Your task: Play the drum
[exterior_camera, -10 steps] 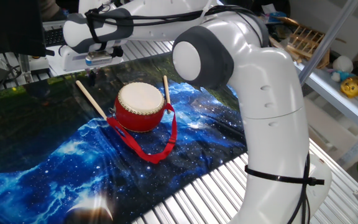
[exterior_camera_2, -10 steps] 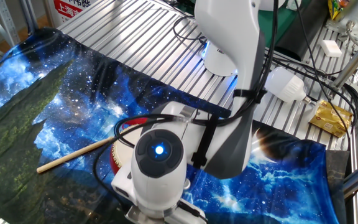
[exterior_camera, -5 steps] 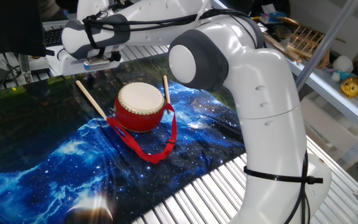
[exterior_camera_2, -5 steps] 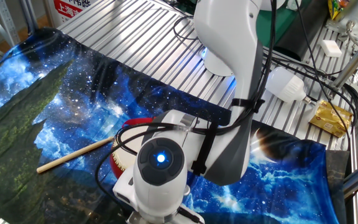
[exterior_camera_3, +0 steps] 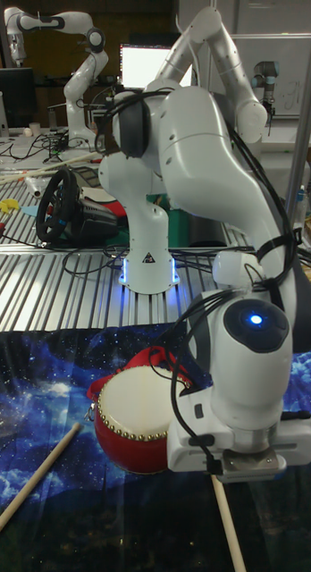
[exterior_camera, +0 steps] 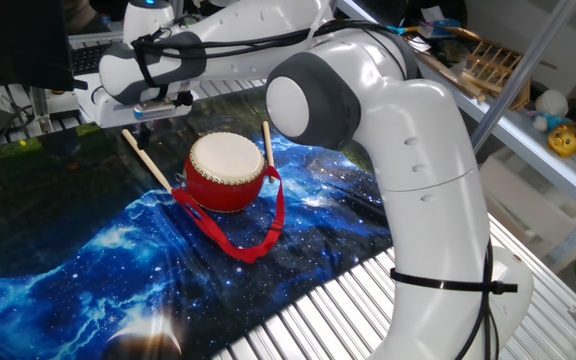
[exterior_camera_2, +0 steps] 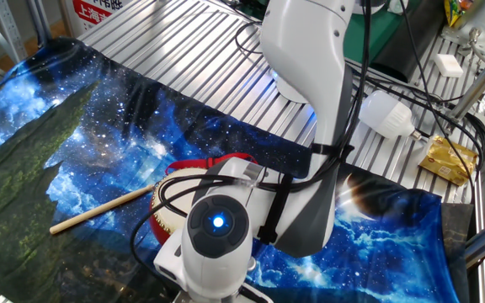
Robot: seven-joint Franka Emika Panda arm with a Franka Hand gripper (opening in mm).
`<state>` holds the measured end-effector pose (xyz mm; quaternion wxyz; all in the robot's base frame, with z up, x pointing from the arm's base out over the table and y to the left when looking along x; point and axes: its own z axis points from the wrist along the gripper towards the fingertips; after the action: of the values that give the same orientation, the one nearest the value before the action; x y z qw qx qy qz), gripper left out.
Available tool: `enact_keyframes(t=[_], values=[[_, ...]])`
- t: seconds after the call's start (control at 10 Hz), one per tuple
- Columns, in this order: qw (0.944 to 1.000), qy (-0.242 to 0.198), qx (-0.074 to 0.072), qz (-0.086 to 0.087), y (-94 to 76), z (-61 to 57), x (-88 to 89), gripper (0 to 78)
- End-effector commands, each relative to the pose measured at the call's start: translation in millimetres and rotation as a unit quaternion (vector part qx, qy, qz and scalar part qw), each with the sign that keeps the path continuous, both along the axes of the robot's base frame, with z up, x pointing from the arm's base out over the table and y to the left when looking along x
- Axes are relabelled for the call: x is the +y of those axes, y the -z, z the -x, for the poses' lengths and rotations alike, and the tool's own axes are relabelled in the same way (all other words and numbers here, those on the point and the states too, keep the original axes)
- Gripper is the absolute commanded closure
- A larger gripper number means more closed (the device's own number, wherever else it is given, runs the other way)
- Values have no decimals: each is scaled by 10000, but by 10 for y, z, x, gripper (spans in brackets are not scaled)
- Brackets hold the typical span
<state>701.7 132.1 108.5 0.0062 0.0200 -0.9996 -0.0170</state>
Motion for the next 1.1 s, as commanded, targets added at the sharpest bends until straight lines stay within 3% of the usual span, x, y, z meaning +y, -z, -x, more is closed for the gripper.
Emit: enact_keyframes(t=[0.1, 0.9, 1.0, 1.1], values=[[10000, 15, -28, 5, 102, -29, -82, 776], [9999, 85, -61, 24, 289, -38, -117, 776], [9999, 85, -61, 24, 289, -38, -117, 1], [9999, 85, -61, 24, 289, -38, -117, 1]])
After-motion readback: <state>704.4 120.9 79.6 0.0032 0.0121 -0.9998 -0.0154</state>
